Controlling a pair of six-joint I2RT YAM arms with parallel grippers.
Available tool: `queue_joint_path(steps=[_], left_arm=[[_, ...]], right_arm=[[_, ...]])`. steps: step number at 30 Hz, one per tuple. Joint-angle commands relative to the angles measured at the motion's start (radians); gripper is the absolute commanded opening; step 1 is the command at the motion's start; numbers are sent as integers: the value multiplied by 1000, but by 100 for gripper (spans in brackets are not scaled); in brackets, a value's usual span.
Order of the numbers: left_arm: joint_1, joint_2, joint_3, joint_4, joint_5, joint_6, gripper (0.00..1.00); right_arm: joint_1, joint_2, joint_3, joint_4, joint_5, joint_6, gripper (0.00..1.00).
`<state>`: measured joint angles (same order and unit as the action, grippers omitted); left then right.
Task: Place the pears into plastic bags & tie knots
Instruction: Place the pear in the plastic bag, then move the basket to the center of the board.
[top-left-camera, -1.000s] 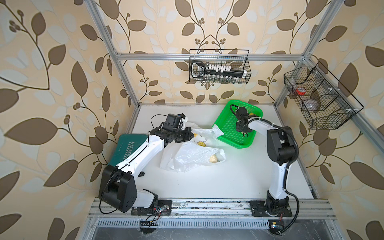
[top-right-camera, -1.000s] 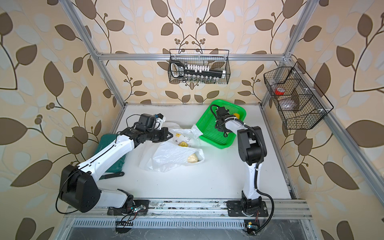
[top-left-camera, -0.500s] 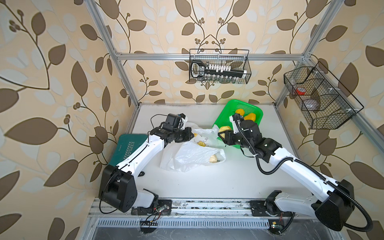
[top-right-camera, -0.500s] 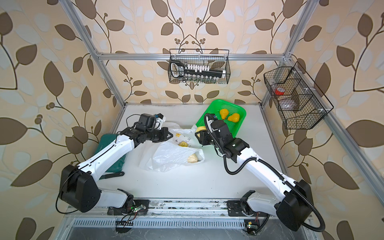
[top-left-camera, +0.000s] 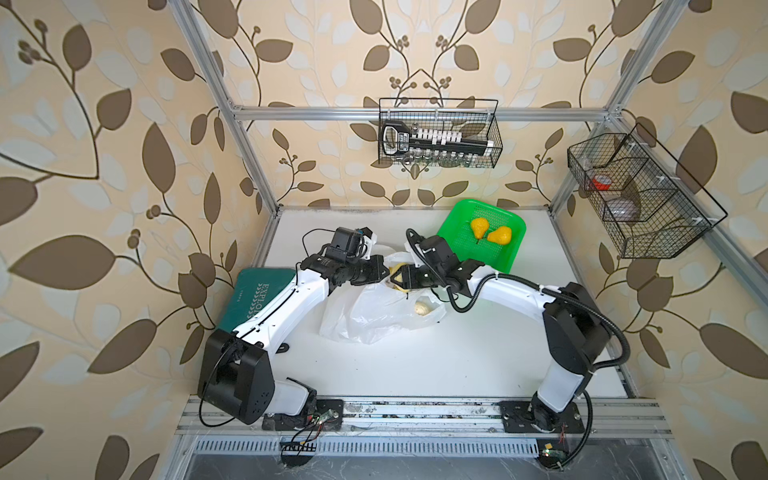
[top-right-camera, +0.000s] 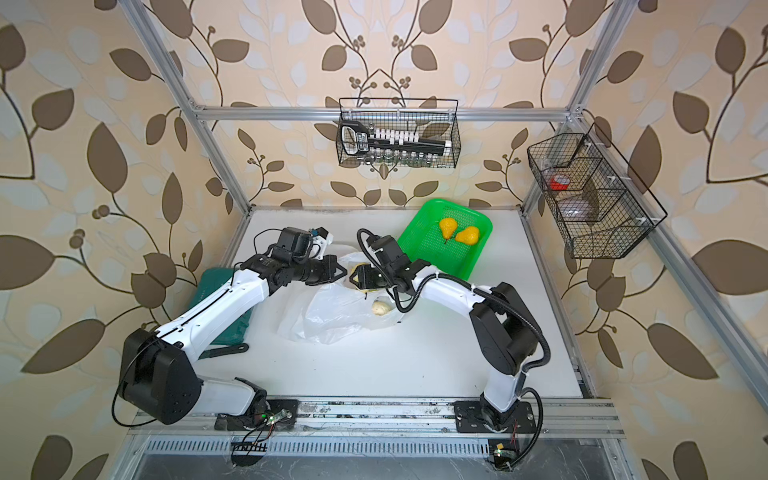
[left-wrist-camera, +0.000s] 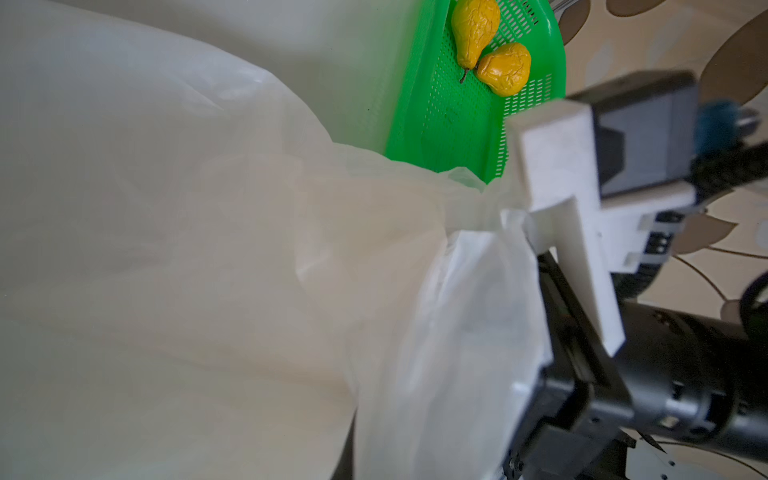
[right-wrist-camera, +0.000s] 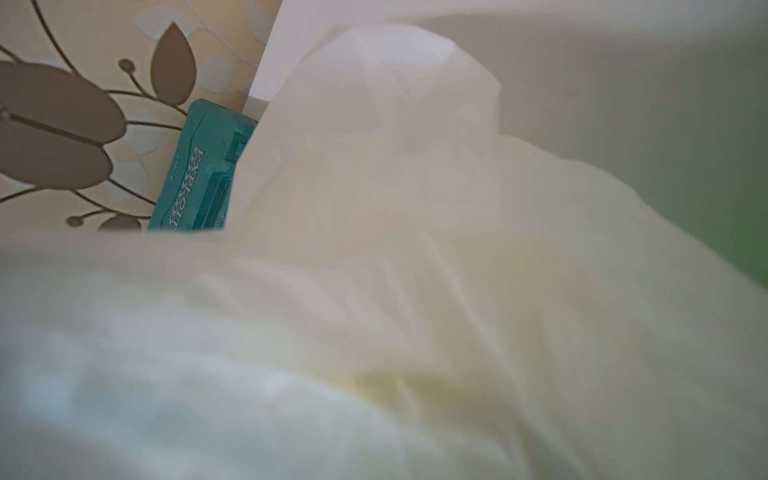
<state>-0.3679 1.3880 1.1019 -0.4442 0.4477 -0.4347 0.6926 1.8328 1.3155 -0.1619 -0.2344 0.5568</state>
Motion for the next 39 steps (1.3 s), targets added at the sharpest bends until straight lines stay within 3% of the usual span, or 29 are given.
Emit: queue_joint_path(steps=[1, 3, 8, 13, 17, 21, 29, 35, 39], left_arm=[[-8, 0, 35, 12, 39, 14, 0], [-8, -1, 30, 15, 38, 12, 0], [-7, -11, 23, 10, 32, 12, 0], [-8, -18, 22, 8, 27, 8, 0], [-7, -29, 25, -16, 14, 25, 0], [-8, -40, 15, -17, 5, 31, 0], [-8, -32, 13, -8, 12, 30, 0], [-8, -30, 25, -12, 14, 33, 0], [-7, -32, 18, -9, 18, 33, 0]], right_arm=[[21, 82, 130, -60, -6, -32, 69], [25, 109, 172, -114, 2, -60, 85], [21, -80, 14, -98, 54, -91, 95], [12, -301, -130, -113, 47, -90, 95], [2, -487, -284, -141, 133, -94, 95], [-133, -594, -418, -141, 133, -71, 92], [-232, -502, -438, -152, 121, -108, 75], [-243, -424, -402, -101, 137, -95, 71], [-343, -381, -276, -123, 170, -83, 72]])
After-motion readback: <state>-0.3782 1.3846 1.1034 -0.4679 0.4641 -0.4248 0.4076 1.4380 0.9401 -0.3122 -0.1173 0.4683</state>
